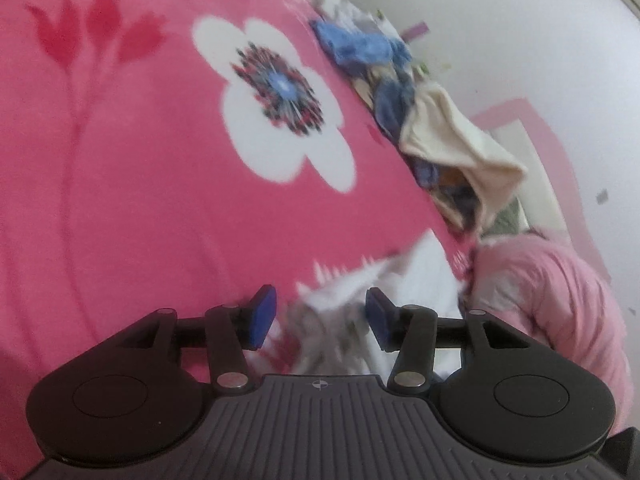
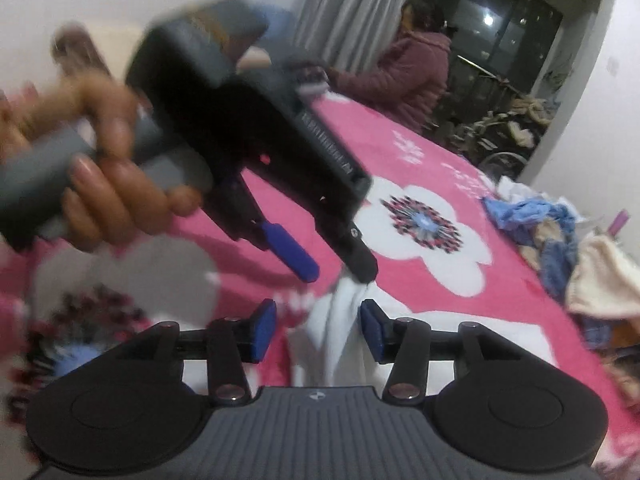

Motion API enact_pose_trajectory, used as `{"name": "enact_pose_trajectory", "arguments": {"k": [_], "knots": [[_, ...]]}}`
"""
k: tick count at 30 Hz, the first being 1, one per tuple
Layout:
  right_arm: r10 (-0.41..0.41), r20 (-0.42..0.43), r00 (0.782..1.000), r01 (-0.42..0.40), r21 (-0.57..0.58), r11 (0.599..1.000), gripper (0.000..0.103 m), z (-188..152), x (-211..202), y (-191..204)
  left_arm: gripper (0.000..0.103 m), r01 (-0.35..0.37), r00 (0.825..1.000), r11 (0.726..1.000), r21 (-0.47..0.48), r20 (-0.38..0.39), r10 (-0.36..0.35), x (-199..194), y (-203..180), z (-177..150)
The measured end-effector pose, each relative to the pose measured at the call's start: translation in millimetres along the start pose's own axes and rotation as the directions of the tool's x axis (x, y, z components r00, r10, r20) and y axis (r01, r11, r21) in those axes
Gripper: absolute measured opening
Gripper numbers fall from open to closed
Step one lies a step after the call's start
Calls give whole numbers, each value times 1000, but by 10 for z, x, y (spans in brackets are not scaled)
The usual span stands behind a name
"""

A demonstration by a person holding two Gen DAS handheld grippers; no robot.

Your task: Fold clothes

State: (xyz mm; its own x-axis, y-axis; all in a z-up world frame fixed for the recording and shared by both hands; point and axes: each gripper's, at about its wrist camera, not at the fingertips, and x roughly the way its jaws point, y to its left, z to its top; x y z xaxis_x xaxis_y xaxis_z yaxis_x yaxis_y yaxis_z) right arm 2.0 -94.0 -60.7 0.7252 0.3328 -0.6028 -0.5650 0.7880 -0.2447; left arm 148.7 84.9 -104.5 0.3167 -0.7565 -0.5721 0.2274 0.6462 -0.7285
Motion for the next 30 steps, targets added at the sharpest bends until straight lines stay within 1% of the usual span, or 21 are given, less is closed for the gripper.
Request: {"name": "enact_pose_trajectory", "arguments": {"k": [1,3,6,8,10,11,12,13,14,15,16,18,20,23,24,25,26,27,28,29,30], "knots": [[41,27,999,-41,13,999,47,1,-85,-33,49,-11,1000,1000,11,21,11,-43,-23,12],[94,78,992,-96,19,995,47,-4,-260,-77,49,2,999,998,70,52,-6,-106,-169,10],[87,114,990,-91,26,996,46,-59,-473,-198,49,38,996,984,174,76,-52,-156,-433,-11],[56,107,993,-68,113,991,43,-119,-576,-403,49,83,994,969,234,44,-96,-75,-611,-53],[16,89,996,-35,212,977,39,-202,-664,-639,49,109,993,960,259,17,-117,50,-712,-125],[-7,66,998,-11,267,964,37,-276,-700,-780,49,99,995,959,264,-2,-102,126,-708,-165],[-19,38,999,6,319,948,30,-363,-734,-909,49,76,997,959,271,-19,-74,200,-686,-209],[-23,10,1000,17,366,930,29,-454,-767,-1022,48,47,999,959,280,-25,-41,264,-640,-252],[-19,-25,1000,27,404,914,29,-569,-796,-1116,44,23,1000,958,286,-27,-16,299,-570,-288],[-8,-66,998,36,434,900,29,-704,-822,-1193,40,18,1000,959,281,-29,-11,309,-500,-311],[5,-106,994,45,463,885,29,-839,-847,-1270,40,25,999,962,273,-26,-19,297,-455,-321],[-6,-237,972,124,486,865,24,-1198,-887,-1362,38,42,999,965,257,-22,-38,271,-419,-319],[-37,-260,965,171,514,841,24,-1406,-1065,-1443,38,36,999,967,253,-20,-32,260,-416,-316],[-81,-298,951,233,520,822,25,-1348,-1215,-1578,38,22,1000,962,273,-16,-18,264,-453,-326],[-77,-283,956,224,533,816,25,-1314,-1272,-1590,38,17,1000,960,281,-14,-14,271,-470,-330],[-59,-246,967,191,555,809,25,-1276,-1341,-1573,38,15,1000,958,286,-13,-12,275,-477,-335],[-29,-200,979,140,571,809,25,-1235,-1388,-1543,38,14,1000,957,290,-12,-11,276,-479,-340],[10,-154,988,80,568,819,24,-1192,-1405,-1488,38,14,1000,957,291,-12,-11,277,-478,-343],[47,-128,991,31,546,837,24,-1166,-1403,-1408,38,15,1000,958,288,-14,-11,279,-475,-339],[85,-133,987,-3,523,852,24,-1176,-1374,-1323,38,15,1000,959,282,-16,-11,282,-471,-333],[129,-169,977,-26,507,862,25,-1227,-1315,-1241,38,16,1000,961,276,-19,-12,285,-469,-326]]}}
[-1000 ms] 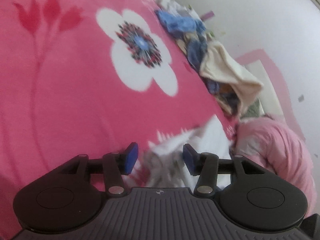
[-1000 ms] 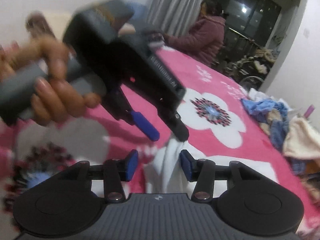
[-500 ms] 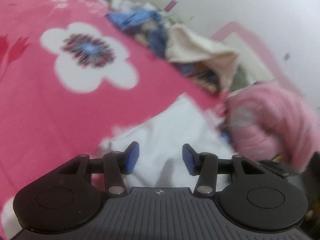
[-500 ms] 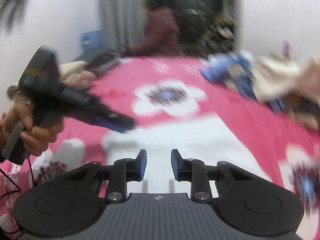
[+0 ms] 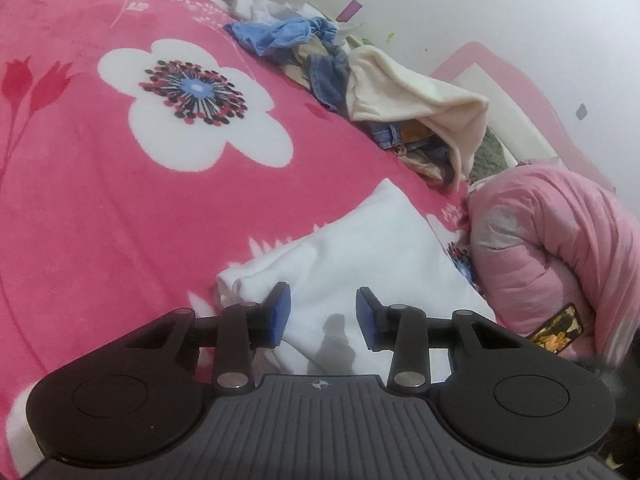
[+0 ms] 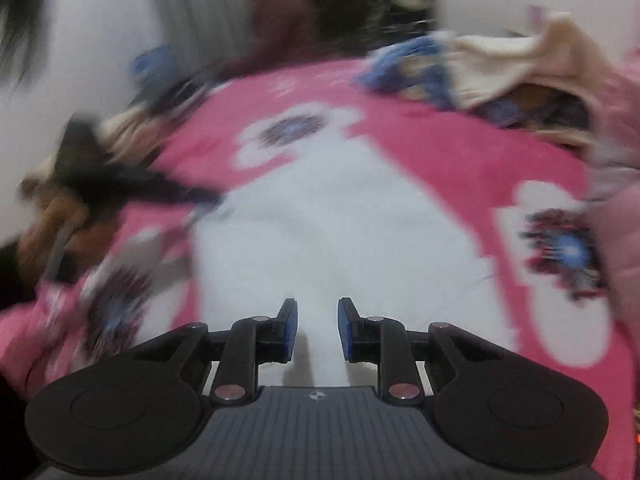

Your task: Fold clothes

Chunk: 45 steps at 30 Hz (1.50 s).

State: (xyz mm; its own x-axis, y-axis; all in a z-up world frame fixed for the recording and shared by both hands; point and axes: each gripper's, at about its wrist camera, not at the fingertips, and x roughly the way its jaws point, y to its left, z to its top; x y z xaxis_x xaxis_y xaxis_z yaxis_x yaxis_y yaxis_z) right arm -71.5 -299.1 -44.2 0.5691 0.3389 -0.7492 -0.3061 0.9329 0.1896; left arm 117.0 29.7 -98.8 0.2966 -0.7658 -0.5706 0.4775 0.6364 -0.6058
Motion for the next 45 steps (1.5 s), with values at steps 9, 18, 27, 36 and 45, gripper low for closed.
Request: {"name": "enact_pose_trajectory", "arguments": {"k": [9,18,27,36,45], "knots": [[-2,0,1000,2,-223,975,49,-4,-124,284,38,-18,1000,1000,-4,-6,18,32,-24,25],[-118,-99,988,43,-562,826,56,-307,201,697,38,-22,1000,1000,-3,-15,22,35,-36,38],[-134,-113,985,67,-461,885,18,-210,172,596,38,-21,1000,1000,11,-8,21,35,-13,40],[-40,-163,986,-29,-399,916,15,-81,44,659,38,-71,997,997,10,26,71,13,50,105],[3,-196,981,-86,-416,905,41,-260,120,849,47,-153,988,988,12,36,152,12,111,110]]}}
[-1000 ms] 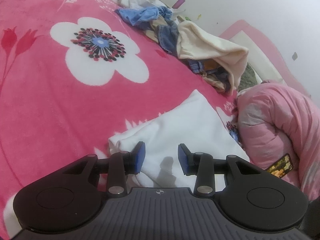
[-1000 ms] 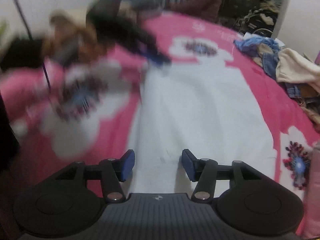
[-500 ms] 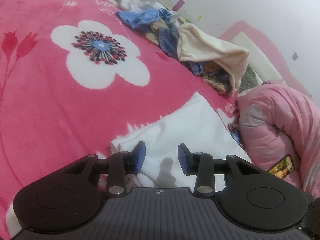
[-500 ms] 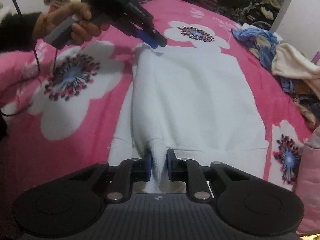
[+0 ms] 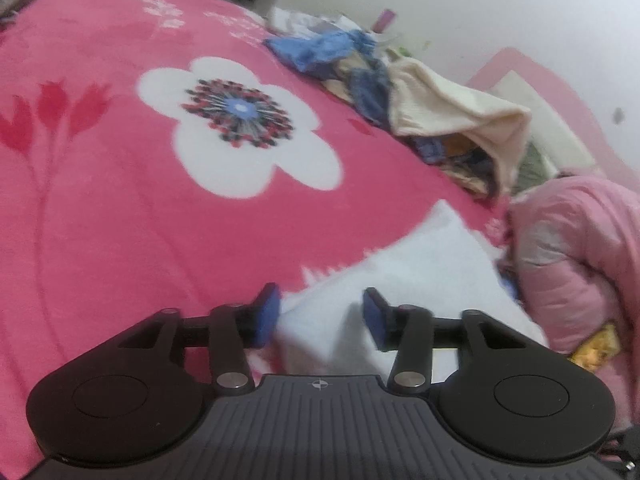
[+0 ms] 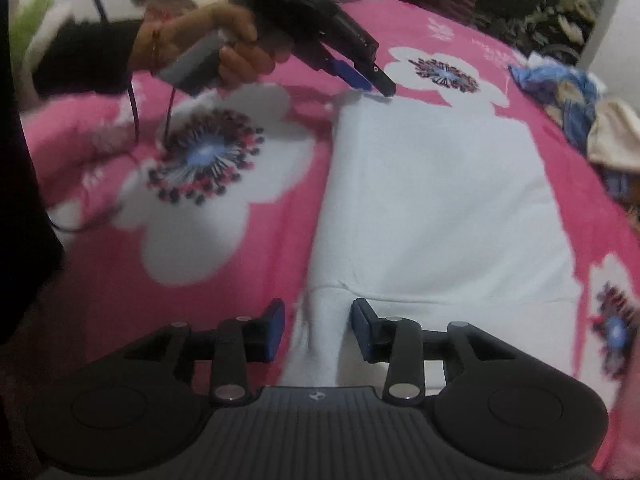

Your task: Fold clothes

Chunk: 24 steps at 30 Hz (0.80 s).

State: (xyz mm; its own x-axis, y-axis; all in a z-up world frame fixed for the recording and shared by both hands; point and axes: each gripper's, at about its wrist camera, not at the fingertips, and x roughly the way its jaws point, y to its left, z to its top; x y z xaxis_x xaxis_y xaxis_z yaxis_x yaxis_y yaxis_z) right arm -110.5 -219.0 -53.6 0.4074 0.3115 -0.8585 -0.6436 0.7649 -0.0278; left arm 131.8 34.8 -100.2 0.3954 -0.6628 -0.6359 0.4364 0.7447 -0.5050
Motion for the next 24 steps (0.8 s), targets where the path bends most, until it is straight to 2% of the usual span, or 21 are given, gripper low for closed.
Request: {"name": "enact_pose_trajectory", "arguments": {"k": [2,5,7,9,12,15,20,23,24], "knots": [[22,5,1000,-23,47,999,41,-15,16,-51,47,1,1000,1000,-17,13,-1,-21,31,7],[42,40,998,-47,110,993,41,-25,-27,-112,47,6,995,1000,-8,97,-5,-196,1,45],[75,97,992,-90,164,982,40,-36,-128,-174,47,39,989,999,20,142,-42,-332,-90,76],[85,179,980,-123,213,969,39,-48,-264,-247,48,91,982,993,75,156,-102,-426,-244,86],[-11,280,960,-63,254,965,39,-58,-411,-355,48,157,978,972,173,110,-178,-401,-517,8],[-142,311,940,21,361,932,39,-76,-493,-578,48,200,977,950,242,29,-213,-282,-728,-157],[-315,227,922,148,544,826,38,-358,-585,-992,48,182,983,942,281,-74,-167,-126,-716,-448],[-432,158,888,250,621,743,38,-586,-663,-1304,47,169,985,954,248,-77,-154,-94,-578,-473],[-465,128,876,299,615,730,36,-664,-651,-1388,47,170,985,957,233,-78,-156,-92,-550,-468]]}}
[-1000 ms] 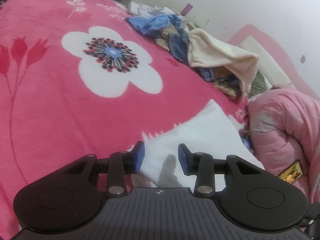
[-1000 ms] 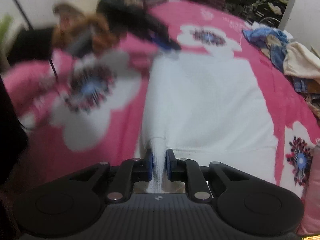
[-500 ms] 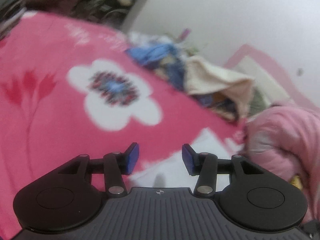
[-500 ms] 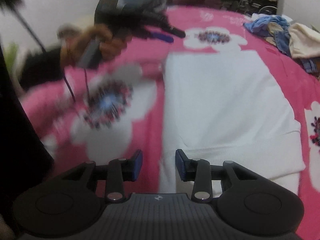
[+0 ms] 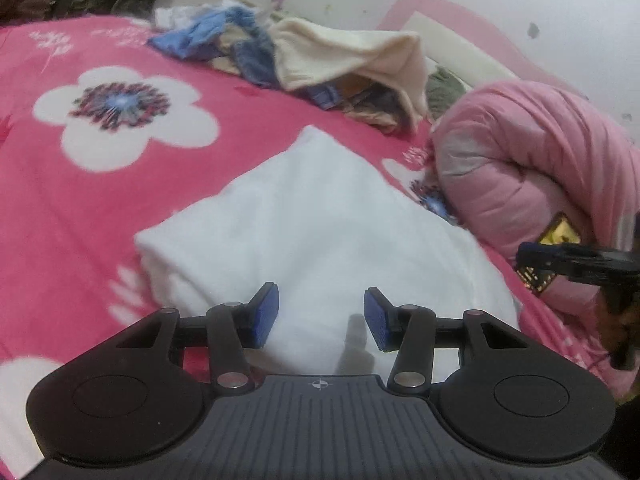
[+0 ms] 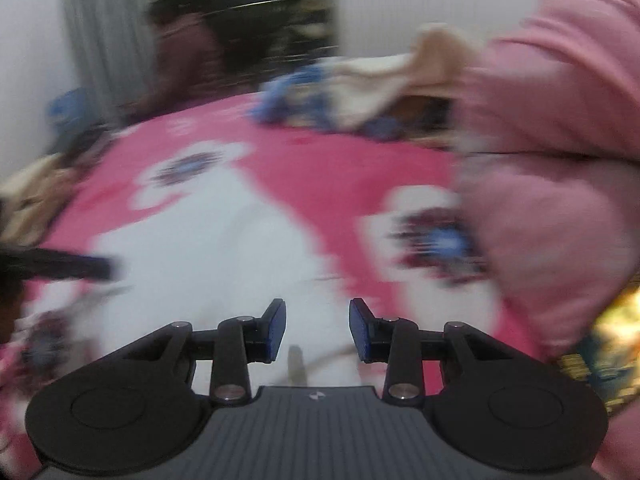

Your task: Fold clothes

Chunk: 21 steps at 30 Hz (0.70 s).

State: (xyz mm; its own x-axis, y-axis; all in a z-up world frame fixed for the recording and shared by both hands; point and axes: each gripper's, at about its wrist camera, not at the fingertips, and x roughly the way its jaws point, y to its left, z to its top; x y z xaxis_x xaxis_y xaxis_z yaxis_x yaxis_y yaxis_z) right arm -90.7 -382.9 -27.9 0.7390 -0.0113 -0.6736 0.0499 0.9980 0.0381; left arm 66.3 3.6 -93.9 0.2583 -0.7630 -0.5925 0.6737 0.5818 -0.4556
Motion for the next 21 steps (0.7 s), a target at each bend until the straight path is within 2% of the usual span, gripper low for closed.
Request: {"name": "enact_pose_trajectory", "arguments": {"k": [2,5,9,11,12,15,21], "knots": [[-43,-55,998,38,-85,996,35,-89,147,-152,47,3,1000,1000,-15,-3,-3,-3,26,3],[-31,-105,994,6,-223,975,33,-217,302,-223,46,-7,1000,1000,2,-13,7,26,17,2],[41,-114,993,-80,-364,928,32,-294,386,-58,46,-19,1000,1000,13,-19,19,37,3,-12],[53,-91,994,-85,-407,910,31,-318,390,33,46,-18,1000,1000,12,-23,18,44,11,-11],[58,-80,995,-85,-404,911,31,-319,387,45,46,-16,1000,1000,12,-25,17,45,18,-12],[93,-56,994,-106,-312,944,31,-274,361,-54,46,-12,999,1000,7,-29,12,51,34,-14],[151,3,989,-150,-126,981,31,-227,377,-219,46,-10,999,1000,-2,-40,9,65,47,-5]]}}
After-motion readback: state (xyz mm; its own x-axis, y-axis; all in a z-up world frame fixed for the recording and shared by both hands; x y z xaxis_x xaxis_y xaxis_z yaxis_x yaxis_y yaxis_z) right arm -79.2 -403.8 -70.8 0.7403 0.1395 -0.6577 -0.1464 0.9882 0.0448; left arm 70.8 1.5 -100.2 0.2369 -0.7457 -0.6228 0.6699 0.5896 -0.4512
